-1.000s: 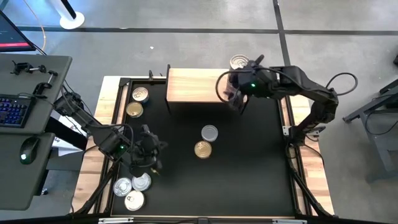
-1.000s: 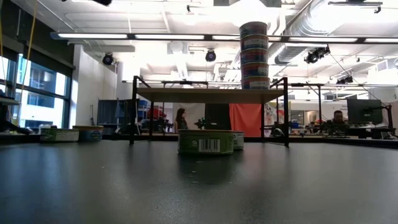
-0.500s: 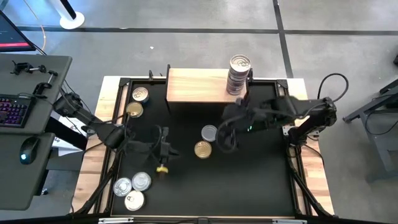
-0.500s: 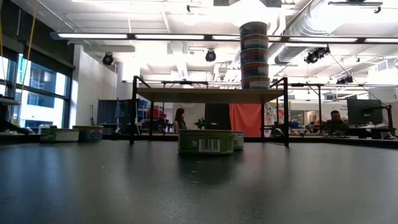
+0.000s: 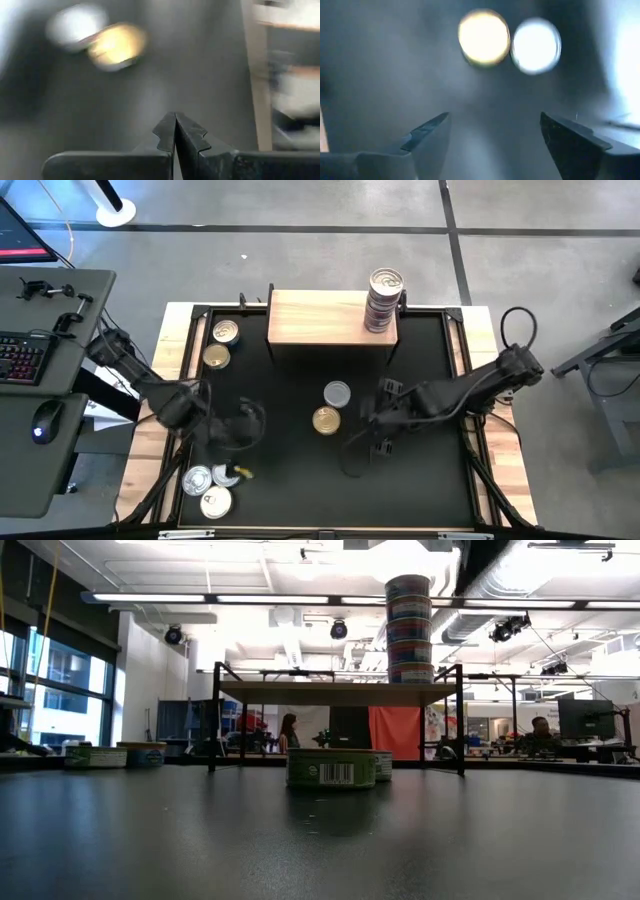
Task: Stack canned seafood by type on shelf
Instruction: Stack the blue tuna can on top of the blue tuna can
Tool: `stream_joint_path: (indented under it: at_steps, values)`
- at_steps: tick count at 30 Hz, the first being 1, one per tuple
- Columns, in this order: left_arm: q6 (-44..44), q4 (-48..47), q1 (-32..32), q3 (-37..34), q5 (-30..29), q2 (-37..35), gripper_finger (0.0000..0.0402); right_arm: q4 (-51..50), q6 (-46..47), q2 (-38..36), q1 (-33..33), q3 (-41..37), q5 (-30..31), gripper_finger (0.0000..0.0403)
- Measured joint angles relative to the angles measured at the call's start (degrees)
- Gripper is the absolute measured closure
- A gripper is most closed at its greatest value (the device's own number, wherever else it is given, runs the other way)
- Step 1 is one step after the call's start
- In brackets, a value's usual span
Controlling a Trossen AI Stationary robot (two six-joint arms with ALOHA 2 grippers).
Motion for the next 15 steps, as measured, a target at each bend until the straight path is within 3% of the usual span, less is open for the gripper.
stream_joint_path:
  at_steps: [3,5,7,11,15]
  values:
    - [-17.87,-14.80,-0.26,-0.19,-9.50,-0.11,0.0402,3.44,3.01,0.00,1.07,-5.36,-0.88,0.0156]
    - [-26.36,-21.83,1.81,-0.19,-9.82,-0.11,0.0402,6.07,4.92,0.00,1.70,-7.83,-1.96,0.0199]
    - [-28.86,-28.16,5.31,-0.19,-7.10,-0.13,0.0402,8.02,6.45,0.00,2.41,-9.29,-2.32,0.0256]
    - [-15.81,-34.14,19.80,-0.19,-5.53,-0.15,0.0402,11.33,8.05,0.00,3.01,-10.82,-2.83,0.0379]
    - [7.31,-33.04,39.10,-0.74,-7.12,-0.53,0.0401,12.56,9.76,0.00,2.94,-10.77,-3.76,0.0377]
